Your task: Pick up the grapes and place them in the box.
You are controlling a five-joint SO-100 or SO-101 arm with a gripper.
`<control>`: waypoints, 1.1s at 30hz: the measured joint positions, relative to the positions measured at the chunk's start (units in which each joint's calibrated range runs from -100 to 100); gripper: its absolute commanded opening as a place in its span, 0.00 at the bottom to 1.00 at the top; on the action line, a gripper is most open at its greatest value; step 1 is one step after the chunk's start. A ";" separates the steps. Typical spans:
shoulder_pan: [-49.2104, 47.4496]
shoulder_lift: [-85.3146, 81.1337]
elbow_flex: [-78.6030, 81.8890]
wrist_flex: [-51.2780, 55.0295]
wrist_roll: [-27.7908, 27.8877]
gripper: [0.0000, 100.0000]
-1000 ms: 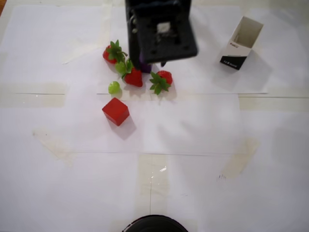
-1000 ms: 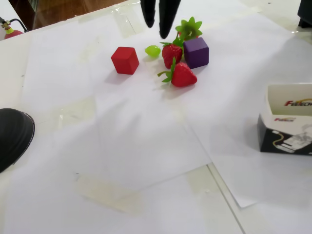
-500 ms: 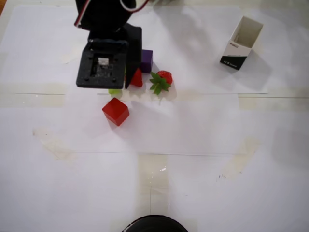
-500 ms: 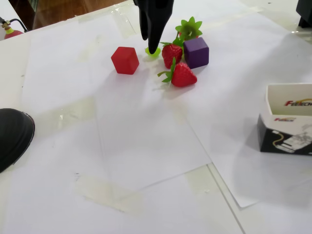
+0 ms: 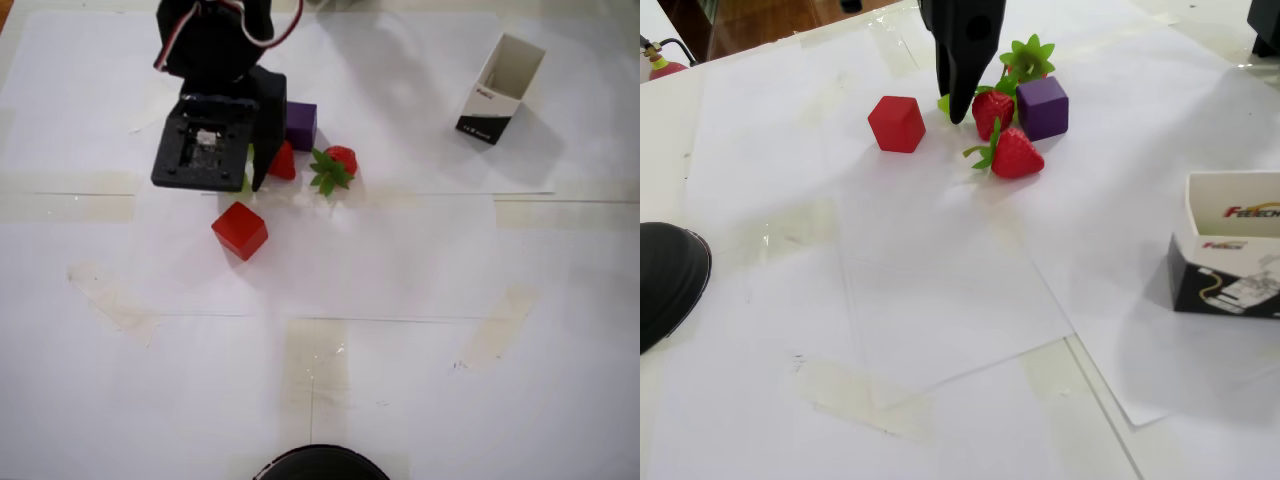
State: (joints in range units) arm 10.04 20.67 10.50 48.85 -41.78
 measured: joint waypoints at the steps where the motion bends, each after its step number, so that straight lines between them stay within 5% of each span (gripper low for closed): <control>1: -0.15 0.00 0.00 0.00 0.00 0.10; 19: -1.72 0.00 -4.71 4.51 2.49 0.07; 27: -9.81 -4.54 -26.79 23.16 3.71 0.07; 33: -24.27 -13.99 -29.41 36.36 -0.34 0.06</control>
State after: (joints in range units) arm -14.23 6.68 -18.91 85.22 -42.12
